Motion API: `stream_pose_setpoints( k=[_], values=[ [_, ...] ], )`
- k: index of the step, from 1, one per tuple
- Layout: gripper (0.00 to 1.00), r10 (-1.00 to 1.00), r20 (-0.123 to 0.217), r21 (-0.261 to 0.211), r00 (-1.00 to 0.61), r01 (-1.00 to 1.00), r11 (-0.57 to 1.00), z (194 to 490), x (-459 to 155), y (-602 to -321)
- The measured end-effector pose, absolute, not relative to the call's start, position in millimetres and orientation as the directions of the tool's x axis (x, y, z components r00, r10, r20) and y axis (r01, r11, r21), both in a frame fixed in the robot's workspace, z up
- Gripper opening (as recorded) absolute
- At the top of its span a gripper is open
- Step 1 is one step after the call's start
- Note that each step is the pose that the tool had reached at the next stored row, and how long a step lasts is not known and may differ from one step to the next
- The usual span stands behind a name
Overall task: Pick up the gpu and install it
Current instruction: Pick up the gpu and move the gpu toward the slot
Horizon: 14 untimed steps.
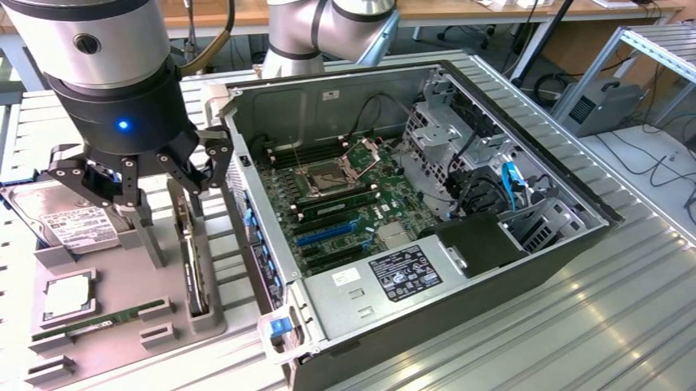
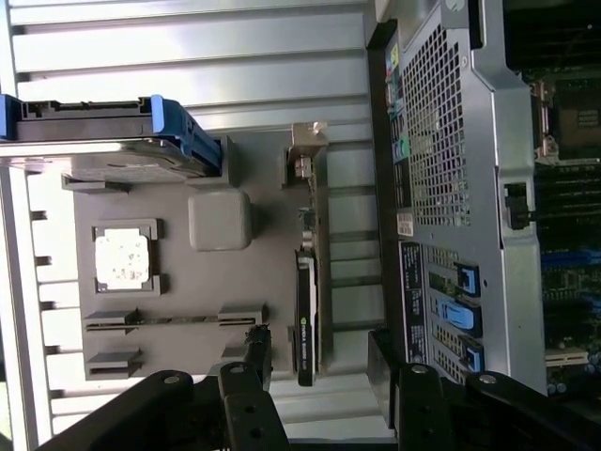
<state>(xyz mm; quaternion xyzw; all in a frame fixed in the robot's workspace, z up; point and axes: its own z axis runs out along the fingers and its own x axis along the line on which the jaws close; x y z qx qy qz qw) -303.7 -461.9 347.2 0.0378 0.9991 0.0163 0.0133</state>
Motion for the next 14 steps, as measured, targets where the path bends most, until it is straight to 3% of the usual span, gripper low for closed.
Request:
stream_pose_setpoints(
  k=[14],
  values=[
    [0.54,0.076,-0.025,0.034,-0.997,0.075,0.997,343.9,-303.7,-456.8]
  ],
)
